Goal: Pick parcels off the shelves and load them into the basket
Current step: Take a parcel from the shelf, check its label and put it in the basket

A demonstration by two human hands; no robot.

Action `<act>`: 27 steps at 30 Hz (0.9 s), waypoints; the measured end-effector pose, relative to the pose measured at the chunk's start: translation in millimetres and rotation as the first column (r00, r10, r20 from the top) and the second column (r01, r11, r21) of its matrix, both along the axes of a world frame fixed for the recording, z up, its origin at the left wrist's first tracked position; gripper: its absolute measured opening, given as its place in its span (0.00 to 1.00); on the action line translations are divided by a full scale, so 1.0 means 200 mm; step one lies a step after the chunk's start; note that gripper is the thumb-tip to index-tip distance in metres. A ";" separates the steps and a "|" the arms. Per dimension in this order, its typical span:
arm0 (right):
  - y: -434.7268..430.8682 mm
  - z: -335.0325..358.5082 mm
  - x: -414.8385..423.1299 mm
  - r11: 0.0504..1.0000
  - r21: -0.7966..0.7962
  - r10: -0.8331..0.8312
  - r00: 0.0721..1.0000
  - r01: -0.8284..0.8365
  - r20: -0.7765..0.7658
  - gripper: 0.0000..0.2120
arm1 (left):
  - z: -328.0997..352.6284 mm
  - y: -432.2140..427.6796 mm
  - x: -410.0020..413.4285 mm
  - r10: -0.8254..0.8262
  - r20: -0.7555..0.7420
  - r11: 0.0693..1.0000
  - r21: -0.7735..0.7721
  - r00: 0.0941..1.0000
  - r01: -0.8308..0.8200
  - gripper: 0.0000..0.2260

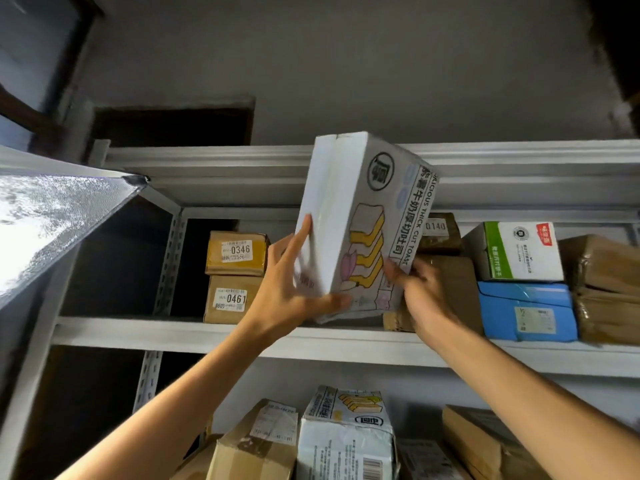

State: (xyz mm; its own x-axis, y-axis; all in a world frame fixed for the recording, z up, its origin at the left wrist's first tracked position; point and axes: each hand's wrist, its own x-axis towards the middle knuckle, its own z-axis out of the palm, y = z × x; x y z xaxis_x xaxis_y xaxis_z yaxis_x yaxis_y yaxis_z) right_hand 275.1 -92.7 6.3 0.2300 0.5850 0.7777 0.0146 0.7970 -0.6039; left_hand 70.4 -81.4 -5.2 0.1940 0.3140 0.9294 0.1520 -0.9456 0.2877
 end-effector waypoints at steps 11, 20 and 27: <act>-0.11 0.01 0.00 0.995 0.007 -0.098 0.995 0.097 0.037 0.35 | 0.00 0.06 -0.04 -0.284 0.105 0.948 -0.115 0.953 0.295 0.31; -0.21 0.01 -0.07 0.595 0.720 -0.753 0.561 0.357 0.344 0.33 | -0.01 0.03 -0.05 -0.645 0.377 0.522 -0.418 0.665 0.743 0.32; -0.35 0.26 -0.08 0.793 0.405 -0.544 0.829 0.456 0.133 0.16 | 0.25 -0.17 -0.04 -0.191 0.170 0.957 -0.185 0.967 0.222 0.22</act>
State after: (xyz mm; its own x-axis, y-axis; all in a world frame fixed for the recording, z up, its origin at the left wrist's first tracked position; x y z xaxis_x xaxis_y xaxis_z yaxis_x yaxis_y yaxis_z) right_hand 259.2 -162.2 57.6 0.2039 0.1250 0.9710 0.5717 0.7899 -0.2217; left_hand 61.7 -115.7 45.1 0.1392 0.4649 0.8743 -0.0990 -0.8720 0.4794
